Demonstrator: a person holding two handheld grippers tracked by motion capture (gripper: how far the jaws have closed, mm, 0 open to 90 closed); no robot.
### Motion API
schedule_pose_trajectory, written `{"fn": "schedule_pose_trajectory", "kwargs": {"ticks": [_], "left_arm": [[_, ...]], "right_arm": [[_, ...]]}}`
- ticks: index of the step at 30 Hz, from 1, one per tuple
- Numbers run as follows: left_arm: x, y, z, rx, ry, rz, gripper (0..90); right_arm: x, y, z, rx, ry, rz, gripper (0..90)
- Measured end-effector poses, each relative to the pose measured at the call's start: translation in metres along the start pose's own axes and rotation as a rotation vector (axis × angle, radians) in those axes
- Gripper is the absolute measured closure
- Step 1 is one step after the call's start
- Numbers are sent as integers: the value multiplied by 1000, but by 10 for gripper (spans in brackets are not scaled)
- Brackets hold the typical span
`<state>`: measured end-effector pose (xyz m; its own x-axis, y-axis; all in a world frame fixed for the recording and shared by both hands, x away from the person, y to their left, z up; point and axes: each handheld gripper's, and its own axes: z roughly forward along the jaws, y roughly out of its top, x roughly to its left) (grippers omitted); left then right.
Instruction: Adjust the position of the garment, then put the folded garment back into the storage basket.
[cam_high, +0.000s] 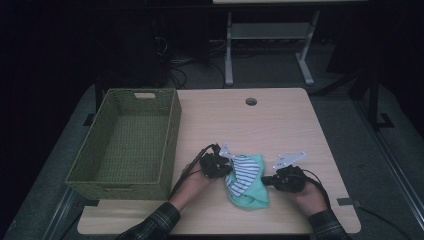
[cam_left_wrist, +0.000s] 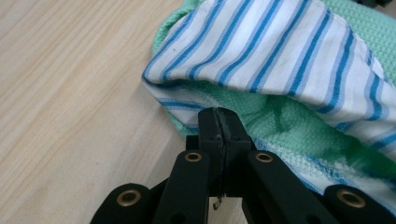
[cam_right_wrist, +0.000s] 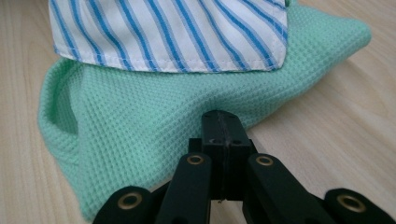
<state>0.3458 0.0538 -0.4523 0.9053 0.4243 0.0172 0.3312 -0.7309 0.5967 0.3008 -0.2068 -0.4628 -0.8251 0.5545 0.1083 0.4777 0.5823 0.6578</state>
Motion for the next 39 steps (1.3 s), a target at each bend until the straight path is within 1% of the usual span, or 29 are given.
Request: {"fn": "schedule_pose_trajectory", "kwargs": {"ticks": [1, 3, 5, 6, 9, 10, 11, 12, 14, 15, 16, 17, 19, 21, 22, 23, 24, 25, 26, 28, 29, 30, 31, 32, 33, 34, 35, 37, 39], "left_arm": [[0, 0, 0, 0, 0, 0, 882], [0, 0, -5, -19, -5, -10, 871], [0, 0, -7, -23, -5, -7, 839], [-1, 1, -12, -35, -5, -6, 822], [-1, 0, -17, -37, -16, 0, 779], [-2, 0, -22, -41, -20, 14, 758], [-2, 0, -22, -41, -20, 14, 748], [-2, -1, -25, -49, -23, 17, 733], [-1, -1, -27, -48, -32, 25, 699], [-1, -1, -27, -48, -32, 25, 674], [0, -1, -28, -47, -39, 29, 674], [0, 0, -29, -46, -37, 36, 621], [1, 2, -30, -46, -45, 54, 575], [1, 4, -29, -42, -54, 57, 526], [2, 6, -30, -35, -59, 71, 514], [2, 6, -30, -35, -59, 71, 503], [3, 9, -29, -34, -75, 86, 488], [3, 9, -29, -34, -75, 86, 479], [5, 11, -29, -22, -92, 101, 468], [5, 13, -28, -14, -102, 110, 457], [5, 14, -27, -7, -118, 119, 450], [3, 14, -24, -6, -131, 111, 449], [3, 14, -24, -6, -131, 111, 447], [3, 14, -21, 18, -138, 129, 441], [3, 14, -21, 18, -138, 129, 437], [3, 14, -18, 41, -154, 145, 435], [3, 14, -18, 41, -154, 145, 433], [0, 12, -12, 48, -174, 151, 405], [0, 12, -11, 58, -175, 161, 382]], "right_arm": [[-1, -1, -1, -7, -2, -8, 898], [-1, -1, -4, -18, -11, -2, 897], [-1, -1, -7, -29, -17, 5, 886], [-2, -3, -11, -49, -45, 11, 842], [-3, -7, -14, -62, -62, 21, 805], [-4, -14, -20, -80, -89, 44, 745], [-4, -14, -20, -80, -89, 44, 745], [-7, -21, -25, -95, -108, 68, 667], [-10, -26, -29, -105, -126, 83, 591], [-10, -26, -29, -105, -126, 83, 591], [-12, -30, -30, -112, -140, 91, 546], [-17, -40, -35, -120, -162, 115, 473], [-20, -48, -38, -129, -181, 142, 395], [-22, -51, -39, -123, -187, 155, 377], [-25, -57, -41, -104, -216, 174, 330], [-25, -57, -41, -104, -216, 174, 330], [-28, -61, -42, -107, -238, 186, 290], [-28, -61, -42, -107, -238, 186, 290], [-29, -63, -42, -113, -262, 187, 264], [-31, -64, -41, -112, -268, 190, 251], [-32, -64, -40, -111, -261, 193, 249], [-32, -64, -40, -111, -261, 190, 246], [-32, -64, -40, -111, -261, 190, 246], [-31, -64, -39, -108, -263, 186, 246], [-31, -64, -39, -109, -261, 187, 246], [-30, -64, -39, -109, -262, 186, 246], [-30, -64, -39, -109, -262, 186, 246], [-32, -65, -39, -117, -257, 183, 244], [-32, -66, -39, -120, -257, 184, 244]]}}
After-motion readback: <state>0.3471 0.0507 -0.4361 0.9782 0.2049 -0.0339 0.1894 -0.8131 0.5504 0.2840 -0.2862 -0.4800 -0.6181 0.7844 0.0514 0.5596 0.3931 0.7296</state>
